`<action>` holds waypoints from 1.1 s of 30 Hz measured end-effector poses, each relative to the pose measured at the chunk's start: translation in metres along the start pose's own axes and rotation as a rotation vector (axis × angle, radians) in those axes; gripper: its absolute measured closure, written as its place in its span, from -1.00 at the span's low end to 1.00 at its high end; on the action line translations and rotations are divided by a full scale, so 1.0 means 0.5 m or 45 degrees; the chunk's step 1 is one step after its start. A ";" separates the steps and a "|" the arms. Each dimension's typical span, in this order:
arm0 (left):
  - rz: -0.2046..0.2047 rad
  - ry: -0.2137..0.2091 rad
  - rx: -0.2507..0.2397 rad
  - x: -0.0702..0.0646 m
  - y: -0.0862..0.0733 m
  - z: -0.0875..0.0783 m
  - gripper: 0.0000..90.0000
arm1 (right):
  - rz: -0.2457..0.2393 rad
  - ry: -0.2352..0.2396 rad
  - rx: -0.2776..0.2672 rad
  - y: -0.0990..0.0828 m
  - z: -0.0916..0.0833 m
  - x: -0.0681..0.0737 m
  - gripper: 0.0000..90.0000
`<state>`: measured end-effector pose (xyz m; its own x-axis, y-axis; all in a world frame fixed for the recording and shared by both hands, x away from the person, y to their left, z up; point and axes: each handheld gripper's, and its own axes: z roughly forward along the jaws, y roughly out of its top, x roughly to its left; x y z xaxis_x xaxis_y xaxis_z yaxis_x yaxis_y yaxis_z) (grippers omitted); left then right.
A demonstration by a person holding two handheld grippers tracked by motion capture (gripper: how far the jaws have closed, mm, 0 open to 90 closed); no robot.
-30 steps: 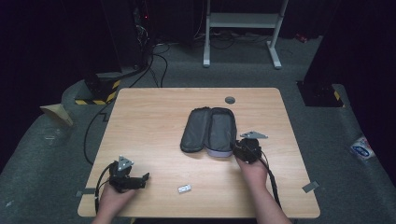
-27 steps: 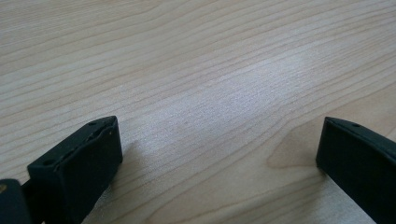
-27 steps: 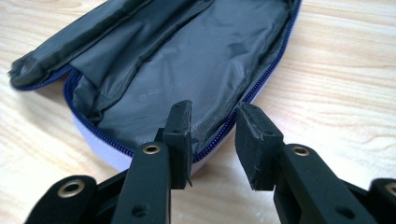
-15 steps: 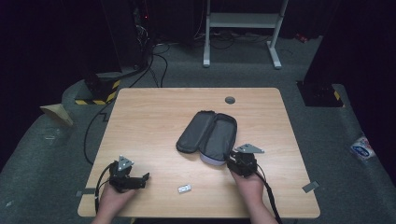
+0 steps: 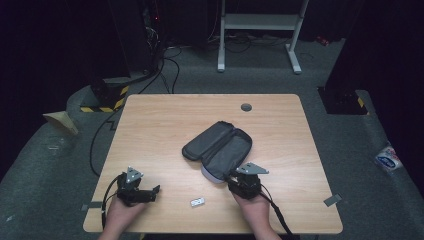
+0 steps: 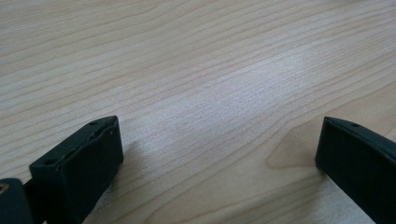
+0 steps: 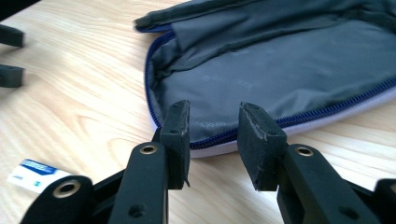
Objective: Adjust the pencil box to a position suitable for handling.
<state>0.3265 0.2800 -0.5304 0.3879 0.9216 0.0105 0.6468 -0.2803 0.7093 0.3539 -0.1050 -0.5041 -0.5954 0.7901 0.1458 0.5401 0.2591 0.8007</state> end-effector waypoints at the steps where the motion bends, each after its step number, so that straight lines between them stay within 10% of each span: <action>1: 0.001 0.000 -0.001 0.000 0.000 0.000 -0.97 | -0.003 0.011 0.000 0.001 0.003 0.006 0.42; 15: 0.011 -0.027 -0.020 -0.004 0.000 -0.004 -0.81 | -0.075 0.083 0.010 0.015 0.027 0.056 0.37; 24: 0.005 -0.050 -0.011 -0.022 0.019 -0.001 -0.52 | -0.067 -0.067 -0.034 0.031 -0.032 -0.025 0.35; 33: 0.026 -0.127 -0.155 -0.106 0.091 0.005 -0.37 | -0.044 -0.201 -0.029 0.025 -0.051 -0.097 0.35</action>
<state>0.3372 0.2178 -0.5004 0.4673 0.8832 -0.0396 0.5559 -0.2587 0.7900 0.3743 -0.1540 -0.4861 -0.5119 0.8587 0.0261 0.5061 0.2769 0.8168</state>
